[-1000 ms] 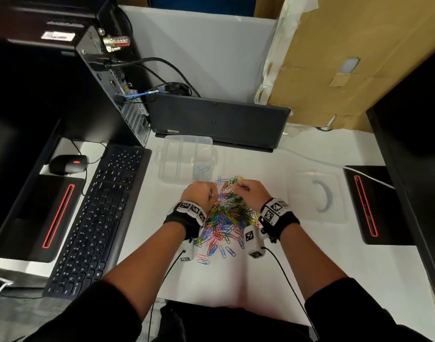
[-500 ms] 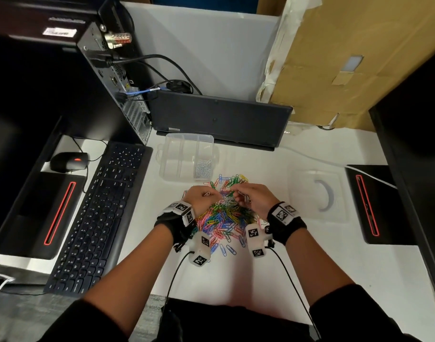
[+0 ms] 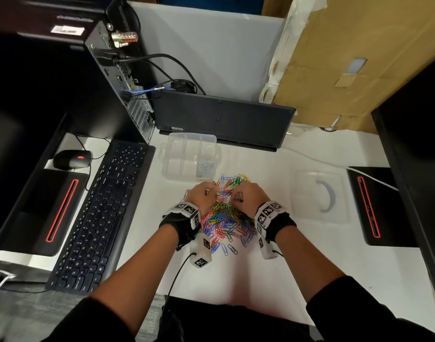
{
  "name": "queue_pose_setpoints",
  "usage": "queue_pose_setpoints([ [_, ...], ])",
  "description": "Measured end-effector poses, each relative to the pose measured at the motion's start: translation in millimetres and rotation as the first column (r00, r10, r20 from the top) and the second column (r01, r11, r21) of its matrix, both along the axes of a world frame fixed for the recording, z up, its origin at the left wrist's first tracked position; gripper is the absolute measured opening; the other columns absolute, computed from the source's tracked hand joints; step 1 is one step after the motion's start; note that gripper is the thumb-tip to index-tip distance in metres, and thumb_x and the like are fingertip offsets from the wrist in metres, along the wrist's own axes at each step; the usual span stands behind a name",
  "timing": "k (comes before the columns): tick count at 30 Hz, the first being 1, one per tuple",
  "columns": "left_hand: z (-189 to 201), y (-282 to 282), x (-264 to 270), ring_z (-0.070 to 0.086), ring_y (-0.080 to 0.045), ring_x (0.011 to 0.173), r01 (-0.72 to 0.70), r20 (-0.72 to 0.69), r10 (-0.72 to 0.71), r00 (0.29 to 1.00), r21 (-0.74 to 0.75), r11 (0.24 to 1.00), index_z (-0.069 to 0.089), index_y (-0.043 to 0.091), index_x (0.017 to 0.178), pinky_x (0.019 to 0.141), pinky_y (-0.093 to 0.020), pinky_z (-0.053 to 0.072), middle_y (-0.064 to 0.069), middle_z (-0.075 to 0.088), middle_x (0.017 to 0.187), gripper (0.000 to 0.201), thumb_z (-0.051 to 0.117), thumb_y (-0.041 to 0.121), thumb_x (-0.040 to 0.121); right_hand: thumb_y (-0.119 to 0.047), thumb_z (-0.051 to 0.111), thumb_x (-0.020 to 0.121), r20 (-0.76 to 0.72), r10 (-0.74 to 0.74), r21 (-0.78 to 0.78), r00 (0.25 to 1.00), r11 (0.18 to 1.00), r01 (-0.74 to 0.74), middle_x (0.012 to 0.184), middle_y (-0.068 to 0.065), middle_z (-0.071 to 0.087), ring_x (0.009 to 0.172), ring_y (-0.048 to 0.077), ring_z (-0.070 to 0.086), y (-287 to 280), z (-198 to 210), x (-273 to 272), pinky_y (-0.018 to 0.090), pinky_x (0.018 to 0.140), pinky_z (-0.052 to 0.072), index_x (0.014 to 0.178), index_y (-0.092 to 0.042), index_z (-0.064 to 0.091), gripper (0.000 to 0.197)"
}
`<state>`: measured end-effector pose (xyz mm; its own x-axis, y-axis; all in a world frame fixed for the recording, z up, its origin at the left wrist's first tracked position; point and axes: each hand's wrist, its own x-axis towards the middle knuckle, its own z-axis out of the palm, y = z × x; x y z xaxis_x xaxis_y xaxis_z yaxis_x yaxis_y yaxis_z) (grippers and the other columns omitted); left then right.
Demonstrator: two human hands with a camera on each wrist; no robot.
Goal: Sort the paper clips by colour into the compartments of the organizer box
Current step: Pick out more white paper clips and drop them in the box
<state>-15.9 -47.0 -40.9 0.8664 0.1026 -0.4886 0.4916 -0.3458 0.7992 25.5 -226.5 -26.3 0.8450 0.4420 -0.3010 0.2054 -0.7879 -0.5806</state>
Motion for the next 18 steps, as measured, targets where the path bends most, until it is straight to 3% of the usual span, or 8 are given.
queue_pose_setpoints([
  [2, 5.0, -3.7, -2.0, 0.048, -0.013, 0.050, 0.021, 0.014, -0.021, 1.000, -0.011, 1.000, 0.063, 0.019, 0.111, 0.051, -0.024, 0.037, 0.002, 0.062, 0.064, 0.023, 0.043, 0.019, 0.100, -0.026, 0.078, 0.082, -0.015, -0.031, 0.018, 0.999, 0.999, 0.031, 0.101, -0.001, 0.066, 0.082, 0.011, 0.058, -3.1, -1.7, -1.3, 0.030, 0.081, 0.051, 0.087, -0.016, 0.074, 0.012],
  [4, 8.6, -6.2, -2.9, 0.043, -0.008, 0.044, 0.047, 0.029, -0.047, 0.998, 0.000, 0.999, 0.061, 0.023, 0.114, 0.047, -0.021, 0.034, 0.002, 0.061, 0.064, 0.029, 0.038, 0.013, 0.101, -0.027, 0.078, 0.082, -0.042, -0.085, 0.093, 0.996, 0.992, 0.088, 0.095, -0.003, 0.066, 0.079, 0.009, 0.058, -7.4, -4.8, -2.8, 0.029, 0.079, 0.052, 0.085, -0.016, 0.074, 0.012],
  [8, 5.8, -11.3, -2.2, 0.037, -0.018, 0.048, 0.057, 0.076, -0.055, 0.996, -0.030, 0.998, 0.066, 0.029, 0.097, 0.051, -0.028, 0.032, -0.011, 0.051, 0.063, 0.039, 0.033, 0.009, 0.099, -0.030, 0.072, 0.087, -0.197, -0.241, 0.226, 0.950, 0.932, 0.283, 0.091, -0.005, 0.070, 0.083, 0.005, 0.060, -22.3, -2.8, -4.1, 0.015, 0.075, 0.043, 0.093, -0.016, 0.076, 0.016],
  [10, 4.0, -14.2, 1.1, 0.041, -0.013, 0.049, 0.058, 0.082, -0.057, 0.995, -0.011, 0.998, 0.068, 0.027, 0.091, 0.056, -0.028, 0.034, -0.011, 0.059, 0.070, 0.040, 0.033, 0.008, 0.100, -0.030, 0.068, 0.091, -0.371, -0.296, 0.266, 0.880, 0.874, 0.406, 0.085, -0.003, 0.071, 0.073, 0.008, 0.062, -28.9, 0.6, -6.7, 0.017, 0.068, 0.049, 0.098, -0.015, 0.074, 0.018],
  [12, 10.7, -19.5, 3.2, 0.055, -0.009, 0.065, 0.080, 0.067, -0.084, 0.994, 0.062, 0.995, 0.068, 0.024, 0.089, 0.061, -0.026, 0.042, 0.001, 0.068, 0.088, 0.037, 0.036, 0.010, 0.100, -0.024, 0.067, 0.093, -0.649, -0.328, 0.330, 0.687, 0.692, 0.642, 0.081, 0.003, 0.071, 0.068, 0.011, 0.064, -33.2, 1.9, -12.7, 0.022, 0.063, 0.053, 0.104, -0.010, 0.072, 0.019],
  [14, 18.1, -25.5, 5.5, 0.060, -0.021, 0.071, 0.159, 0.071, -0.171, 0.983, 0.148, 0.976, 0.070, 0.027, 0.087, 0.065, -0.030, 0.049, 0.002, 0.071, 0.098, 0.033, 0.041, 0.015, 0.097, -0.017, 0.067, 0.092, -0.853, -0.220, 0.347, 0.473, 0.436, 0.830, 0.084, 0.010, 0.069, 0.071, 0.016, 0.062, -35.9, 2.7, -18.6, 0.022, 0.064, 0.054, 0.107, -0.003, 0.068, 0.020],
  [16, 23.3, -32.7, 6.2, 0.060, -0.018, 0.068, 0.229, 0.068, -0.248, 0.966, 0.214, 0.950, 0.072, 0.027, 0.091, 0.062, -0.025, 0.048, 0.007, 0.068, 0.086, 0.022, 0.052, 0.019, 0.093, -0.012, 0.063, 0.093, -0.917, -0.120, 0.329, 0.381, 0.312, 0.891, 0.083, 0.012, 0.065, 0.071, 0.018, 0.060, -37.0, 4.5, -21.3, 0.023, 0.064, 0.055, 0.106, 0.000, 0.067, 0.018],
  [18, 27.4, -37.8, 5.5, 0.053, -0.008, 0.062, 0.259, 0.071, -0.287, 0.955, 0.262, 0.930, 0.071, 0.025, 0.096, 0.060, -0.020, 0.044, 0.013, 0.056, 0.068, 0.016, 0.061, 0.017, 0.086, -0.011, 0.059, 0.095, -0.933, -0.089, 0.315, 0.349, 0.272, 0.910, 0.080, 0.011, 0.065, 0.070, 0.016, 0.061, -35.8, 8.2, -23.4, 0.022, 0.063, 0.056, 0.111, 0.002, 0.067, 0.022],
])
